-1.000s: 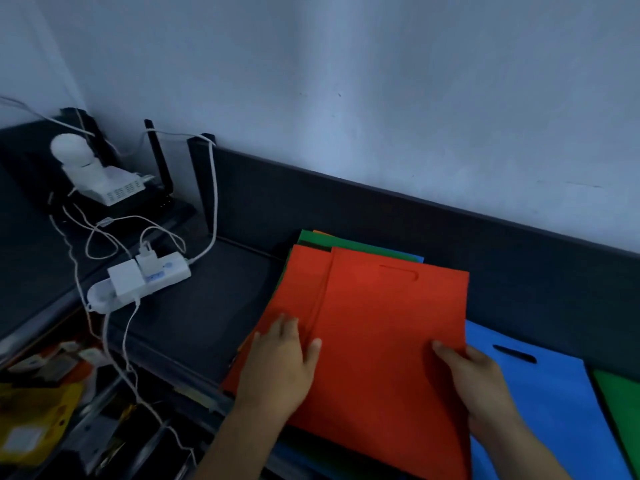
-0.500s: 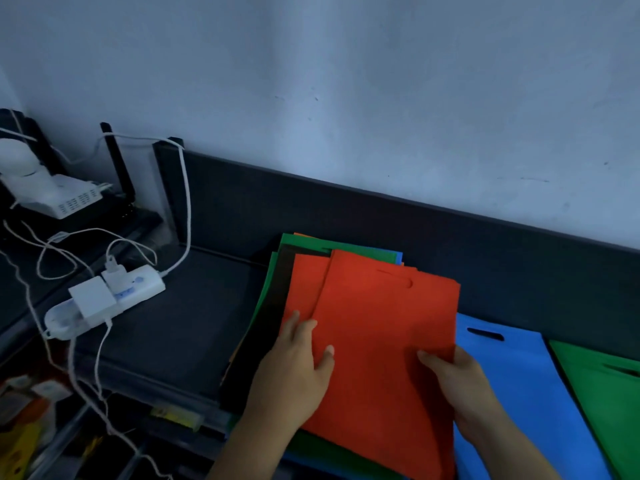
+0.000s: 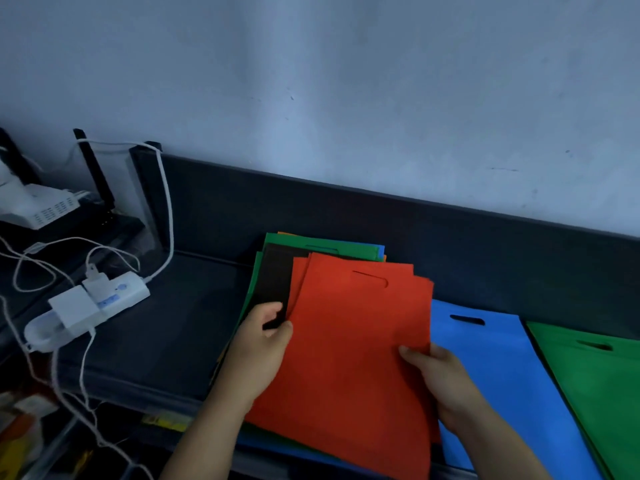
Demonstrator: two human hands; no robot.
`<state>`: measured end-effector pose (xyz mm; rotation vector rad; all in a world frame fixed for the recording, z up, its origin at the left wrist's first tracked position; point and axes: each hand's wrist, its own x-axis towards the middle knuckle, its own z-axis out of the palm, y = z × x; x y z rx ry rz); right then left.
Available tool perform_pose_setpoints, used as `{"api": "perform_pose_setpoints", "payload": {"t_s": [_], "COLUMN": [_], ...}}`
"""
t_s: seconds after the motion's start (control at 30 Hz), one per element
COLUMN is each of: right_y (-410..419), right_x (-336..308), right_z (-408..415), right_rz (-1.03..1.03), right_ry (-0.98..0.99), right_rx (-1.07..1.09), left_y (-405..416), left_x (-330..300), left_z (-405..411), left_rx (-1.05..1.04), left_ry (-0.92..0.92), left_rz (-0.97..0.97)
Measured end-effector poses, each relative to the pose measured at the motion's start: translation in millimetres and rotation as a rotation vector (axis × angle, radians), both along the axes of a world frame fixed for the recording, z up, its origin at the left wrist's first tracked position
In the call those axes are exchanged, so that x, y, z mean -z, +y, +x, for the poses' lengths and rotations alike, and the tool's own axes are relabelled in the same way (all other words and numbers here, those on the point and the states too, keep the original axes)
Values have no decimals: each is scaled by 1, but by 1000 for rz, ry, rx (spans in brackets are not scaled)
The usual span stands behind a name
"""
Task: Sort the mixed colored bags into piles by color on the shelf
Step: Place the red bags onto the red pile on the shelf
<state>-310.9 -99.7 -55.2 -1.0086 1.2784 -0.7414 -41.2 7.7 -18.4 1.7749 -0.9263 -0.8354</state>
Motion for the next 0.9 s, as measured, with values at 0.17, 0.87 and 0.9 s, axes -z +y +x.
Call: {"api": "perform_pose_setpoints", "payload": {"t_s": [0.17,0.87,0.9], "right_y": [5,24,27], "right_x": [-5,-25,-26], "right_z": [-18,-214,-235], "right_rz": [-43,-128,-123], "right_ry": [-95,101,104], "right_rx": [79,273,305], "left_y": [-7,-64,-67], "left_x": [-1,-22,-22], "left_z": [3,-217,-239], "left_rx": [-62,293,318], "left_ry": [323,245,233], "left_rz": [50,15,13]}}
